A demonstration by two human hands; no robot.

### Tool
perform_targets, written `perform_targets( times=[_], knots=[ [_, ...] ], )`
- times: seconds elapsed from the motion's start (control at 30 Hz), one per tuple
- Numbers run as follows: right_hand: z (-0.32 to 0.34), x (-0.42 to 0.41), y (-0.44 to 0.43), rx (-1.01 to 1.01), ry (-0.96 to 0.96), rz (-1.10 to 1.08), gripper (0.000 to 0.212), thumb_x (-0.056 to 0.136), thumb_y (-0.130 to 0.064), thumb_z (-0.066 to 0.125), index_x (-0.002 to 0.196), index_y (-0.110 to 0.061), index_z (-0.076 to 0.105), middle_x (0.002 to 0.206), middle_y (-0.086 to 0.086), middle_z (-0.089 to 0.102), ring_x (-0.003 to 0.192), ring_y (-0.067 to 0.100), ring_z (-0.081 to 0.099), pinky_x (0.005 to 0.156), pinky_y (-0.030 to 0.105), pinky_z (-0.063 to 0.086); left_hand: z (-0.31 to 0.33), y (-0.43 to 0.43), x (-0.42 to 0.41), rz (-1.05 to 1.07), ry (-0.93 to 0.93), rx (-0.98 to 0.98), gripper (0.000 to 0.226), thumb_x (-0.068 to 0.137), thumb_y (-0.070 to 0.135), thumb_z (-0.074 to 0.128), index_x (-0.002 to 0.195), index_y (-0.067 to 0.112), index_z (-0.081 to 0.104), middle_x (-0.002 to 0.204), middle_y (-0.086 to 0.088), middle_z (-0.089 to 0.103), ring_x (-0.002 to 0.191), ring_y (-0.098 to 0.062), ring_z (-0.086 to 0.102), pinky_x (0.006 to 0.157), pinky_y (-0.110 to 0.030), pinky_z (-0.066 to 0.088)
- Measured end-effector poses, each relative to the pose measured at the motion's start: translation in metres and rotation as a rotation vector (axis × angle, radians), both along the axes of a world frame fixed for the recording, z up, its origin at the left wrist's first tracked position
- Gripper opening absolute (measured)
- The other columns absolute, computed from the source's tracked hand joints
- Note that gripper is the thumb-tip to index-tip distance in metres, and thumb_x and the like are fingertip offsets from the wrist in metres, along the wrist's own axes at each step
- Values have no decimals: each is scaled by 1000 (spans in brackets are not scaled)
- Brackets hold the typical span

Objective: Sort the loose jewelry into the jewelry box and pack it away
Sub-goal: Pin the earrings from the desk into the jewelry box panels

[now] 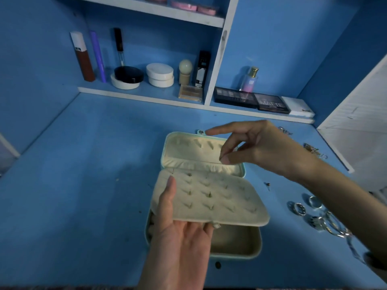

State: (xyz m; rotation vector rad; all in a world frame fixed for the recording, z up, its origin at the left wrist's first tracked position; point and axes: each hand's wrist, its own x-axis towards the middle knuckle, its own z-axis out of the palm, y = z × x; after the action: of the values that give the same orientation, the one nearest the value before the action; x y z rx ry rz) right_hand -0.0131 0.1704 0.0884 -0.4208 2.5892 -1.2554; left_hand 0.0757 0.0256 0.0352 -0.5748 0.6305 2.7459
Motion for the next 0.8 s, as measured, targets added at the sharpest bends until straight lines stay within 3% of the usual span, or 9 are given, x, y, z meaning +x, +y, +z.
perform_targets(
  times=[0.1, 0.17, 0.33, 0.47, 0.57, 0.8],
  knots=[
    [-13, -6, -4, 43, -18, 20, 49, 74, 2, 73, 110, -30, 68, 75, 1, 72, 66, 8, 61, 69, 14, 48, -2, 0, 0, -6, 21, 10, 50, 84, 46, 45, 121, 19, 64, 113, -7, 70, 103, -19, 67, 91, -33, 44],
    [-17, -7, -7, 10, -56, 32, 51, 75, 8, 69, 112, -26, 68, 75, 5, 71, 63, 13, 59, 60, 16, 48, -3, 0, 0, -1, 31, 22, 50, 83, 46, 45, 122, 19, 64, 113, -7, 70, 103, -18, 68, 88, -31, 53],
    [-22, -7, -12, -23, -74, 71, 53, 75, 13, 65, 114, -24, 67, 74, 9, 70, 62, 14, 57, 53, 12, 44, -3, 0, -1, 12, 28, 22, 49, 82, 47, 46, 119, 20, 65, 110, -5, 72, 96, -16, 70, 60, -21, 56],
    [-22, -8, -14, -1, -56, 90, 54, 75, 11, 68, 113, -28, 67, 75, 8, 70, 63, 13, 57, 53, 11, 42, -3, 0, -1, 12, 25, 13, 48, 82, 47, 46, 116, 21, 66, 107, -3, 73, 93, -15, 71, 64, -23, 54],
    [-21, -8, -15, 15, -42, 112, 55, 74, 9, 69, 115, -28, 66, 75, 7, 70, 64, 12, 58, 54, 9, 42, -2, 0, 0, 22, 42, 29, 46, 83, 46, 46, 115, 21, 67, 107, -5, 73, 90, -15, 71, 55, -20, 54],
    [-23, -9, -17, 148, 56, 169, 61, 73, 3, 71, 120, -35, 62, 74, -2, 70, 70, 9, 62, 66, 9, 43, -2, -1, 1, 7, 80, 41, 48, 85, 48, 43, 118, 22, 65, 112, -4, 71, 93, -15, 70, 54, -20, 53]
  ],
)
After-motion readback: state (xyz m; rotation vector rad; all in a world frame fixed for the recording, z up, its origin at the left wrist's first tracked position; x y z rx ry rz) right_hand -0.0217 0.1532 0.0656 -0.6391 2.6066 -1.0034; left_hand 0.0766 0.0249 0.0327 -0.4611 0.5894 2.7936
